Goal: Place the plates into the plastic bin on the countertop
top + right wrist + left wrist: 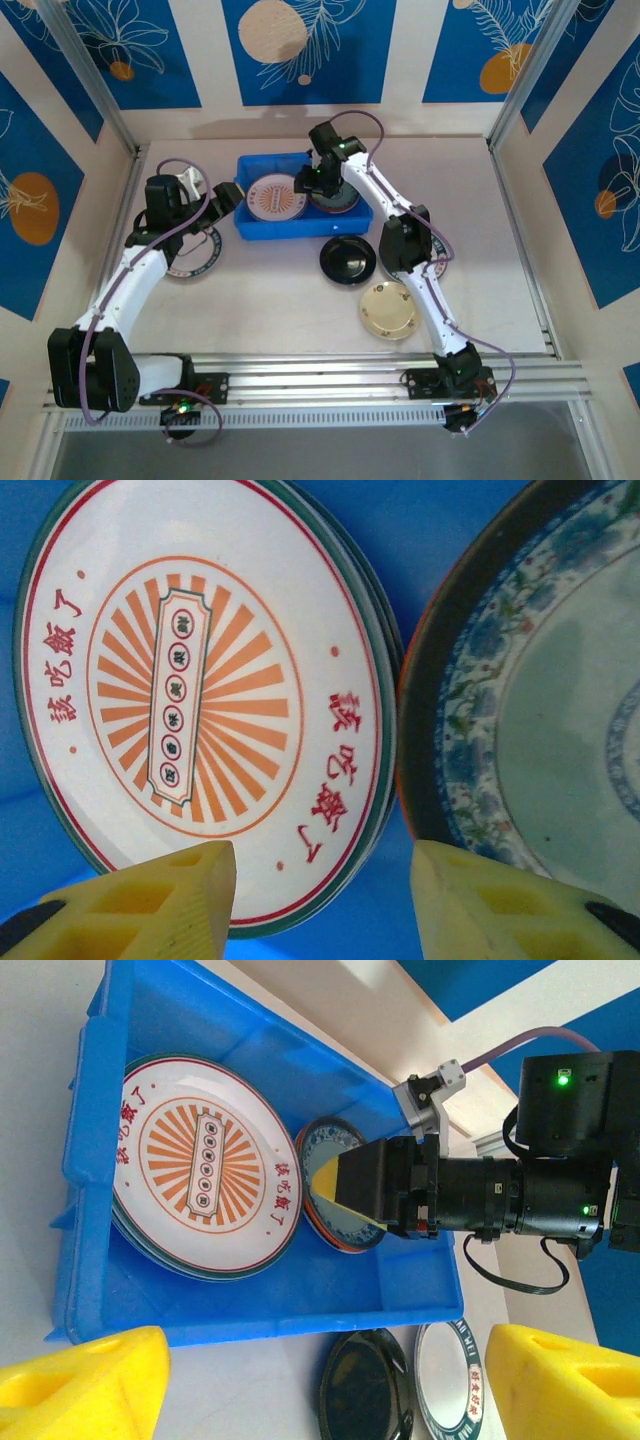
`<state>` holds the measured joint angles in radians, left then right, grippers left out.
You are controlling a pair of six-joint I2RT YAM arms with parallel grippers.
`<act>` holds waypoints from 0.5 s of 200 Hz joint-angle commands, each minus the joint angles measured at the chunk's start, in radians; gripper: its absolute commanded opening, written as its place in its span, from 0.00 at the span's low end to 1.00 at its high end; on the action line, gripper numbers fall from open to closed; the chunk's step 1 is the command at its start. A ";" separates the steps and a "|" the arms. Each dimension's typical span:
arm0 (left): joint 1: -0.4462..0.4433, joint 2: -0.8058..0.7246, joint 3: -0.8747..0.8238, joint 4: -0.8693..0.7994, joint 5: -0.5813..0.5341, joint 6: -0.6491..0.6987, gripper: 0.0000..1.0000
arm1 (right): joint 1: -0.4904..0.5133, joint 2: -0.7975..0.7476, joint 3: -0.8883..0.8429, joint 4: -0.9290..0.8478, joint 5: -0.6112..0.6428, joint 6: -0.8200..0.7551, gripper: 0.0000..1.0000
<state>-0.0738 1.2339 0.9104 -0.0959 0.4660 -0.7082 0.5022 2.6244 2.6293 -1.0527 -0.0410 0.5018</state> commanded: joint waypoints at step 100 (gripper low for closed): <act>0.014 -0.044 -0.029 -0.028 -0.034 0.022 0.83 | 0.005 -0.011 -0.022 0.031 -0.024 0.008 0.47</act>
<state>-0.0738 1.2221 0.8886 -0.0982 0.4587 -0.7048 0.5087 2.6709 2.6286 -1.0370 -0.0666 0.5064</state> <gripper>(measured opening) 0.826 0.468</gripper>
